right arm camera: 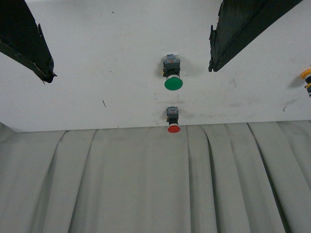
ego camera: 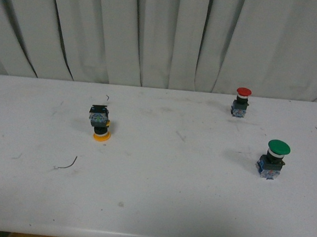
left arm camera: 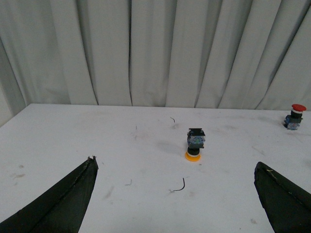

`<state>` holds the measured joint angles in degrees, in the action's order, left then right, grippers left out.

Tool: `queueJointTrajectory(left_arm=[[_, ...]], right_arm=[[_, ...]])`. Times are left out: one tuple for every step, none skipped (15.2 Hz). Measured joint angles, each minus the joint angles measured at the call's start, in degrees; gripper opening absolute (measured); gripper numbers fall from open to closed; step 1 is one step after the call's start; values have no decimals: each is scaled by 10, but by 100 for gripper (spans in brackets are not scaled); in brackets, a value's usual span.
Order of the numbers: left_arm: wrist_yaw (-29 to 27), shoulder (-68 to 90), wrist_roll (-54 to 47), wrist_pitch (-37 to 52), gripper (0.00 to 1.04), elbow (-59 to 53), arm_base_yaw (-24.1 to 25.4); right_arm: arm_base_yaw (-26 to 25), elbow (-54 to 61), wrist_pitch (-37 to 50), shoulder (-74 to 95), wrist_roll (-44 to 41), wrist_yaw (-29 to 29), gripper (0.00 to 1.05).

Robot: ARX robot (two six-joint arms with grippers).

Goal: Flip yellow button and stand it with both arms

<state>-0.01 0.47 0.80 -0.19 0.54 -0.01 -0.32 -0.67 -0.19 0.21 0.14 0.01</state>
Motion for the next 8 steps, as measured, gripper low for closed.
queueJointTrajectory(left_arm=[[0,0,0,0,98,0,0],[0,0,0,0,98,0,0],[0,0,0,0,98,0,0],[0,0,0,0,98,0,0],[0,0,0,0,98,0,0],[0,0,0,0,98,0,0],[0,0,0,0,98,0,0],[0,0,0,0,98,0,0]], right_arm=[[0,0,0,0,0,0,98],[0,0,0,0,0,0,98],[0,0,0,0,0,0,98],[0,0,0,0,0,0,98],[0,0,0,0,0,0,98],[0,0,0,0,0,0,98],[0,0,0,0,0,0,98],[0,0,0,0,0,0,98]])
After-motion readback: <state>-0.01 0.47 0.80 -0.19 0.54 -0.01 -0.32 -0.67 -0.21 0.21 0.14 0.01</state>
